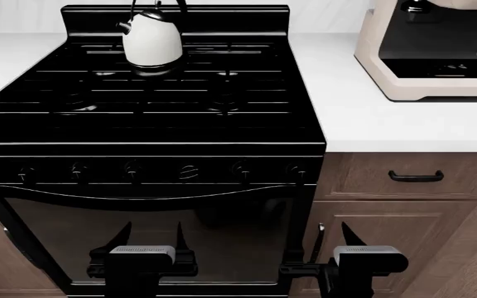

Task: Turn off the center burner of the stove.

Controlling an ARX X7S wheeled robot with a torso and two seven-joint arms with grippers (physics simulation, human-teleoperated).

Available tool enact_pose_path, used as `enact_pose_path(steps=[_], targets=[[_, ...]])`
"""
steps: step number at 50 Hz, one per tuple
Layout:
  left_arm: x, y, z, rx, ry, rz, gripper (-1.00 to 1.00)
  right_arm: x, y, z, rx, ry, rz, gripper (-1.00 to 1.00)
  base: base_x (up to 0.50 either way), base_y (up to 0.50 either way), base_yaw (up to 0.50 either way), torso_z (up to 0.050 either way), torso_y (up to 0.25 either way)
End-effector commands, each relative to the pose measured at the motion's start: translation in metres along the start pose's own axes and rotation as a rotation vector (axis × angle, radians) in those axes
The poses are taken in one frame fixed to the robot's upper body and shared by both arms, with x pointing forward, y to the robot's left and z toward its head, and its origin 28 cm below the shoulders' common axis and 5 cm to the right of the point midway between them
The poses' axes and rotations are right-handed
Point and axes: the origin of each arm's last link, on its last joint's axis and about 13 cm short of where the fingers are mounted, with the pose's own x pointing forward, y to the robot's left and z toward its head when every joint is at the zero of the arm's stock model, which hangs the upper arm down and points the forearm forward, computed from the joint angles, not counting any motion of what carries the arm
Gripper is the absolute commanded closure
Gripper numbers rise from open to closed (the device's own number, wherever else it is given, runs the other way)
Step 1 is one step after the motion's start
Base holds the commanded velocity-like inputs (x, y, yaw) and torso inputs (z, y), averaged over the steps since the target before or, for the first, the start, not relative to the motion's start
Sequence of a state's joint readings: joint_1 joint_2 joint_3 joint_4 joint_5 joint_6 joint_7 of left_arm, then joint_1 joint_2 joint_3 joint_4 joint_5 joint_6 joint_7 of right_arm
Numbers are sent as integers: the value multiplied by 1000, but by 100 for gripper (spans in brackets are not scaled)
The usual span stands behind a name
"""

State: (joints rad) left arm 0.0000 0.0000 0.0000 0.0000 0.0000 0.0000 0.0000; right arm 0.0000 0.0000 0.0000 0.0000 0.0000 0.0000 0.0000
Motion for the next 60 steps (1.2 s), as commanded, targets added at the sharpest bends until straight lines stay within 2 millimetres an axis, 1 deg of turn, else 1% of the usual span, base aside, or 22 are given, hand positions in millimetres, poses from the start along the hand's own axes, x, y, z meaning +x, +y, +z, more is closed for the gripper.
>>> enact_pose_path(steps=[1, 8, 18, 60], targets=[[-1, 0, -1, -8, 5, -10, -100, 0, 1, 0, -2, 7, 0, -100, 0, 0, 0, 0, 0], [-3, 2, -2, -22, -1, -34, -100, 0, -1, -4, -20, 35, -1, -100, 0, 0, 0, 0, 0], [-4, 1, -2, -27, 2, -40, -100, -1, -3, -3, -29, 39, 10, -100, 0, 0, 0, 0, 0], [-6, -1, -5, -12, 18, -52, -100, 1, -5, 0, -44, 29, -3, -100, 0, 497, 0, 0, 0]])
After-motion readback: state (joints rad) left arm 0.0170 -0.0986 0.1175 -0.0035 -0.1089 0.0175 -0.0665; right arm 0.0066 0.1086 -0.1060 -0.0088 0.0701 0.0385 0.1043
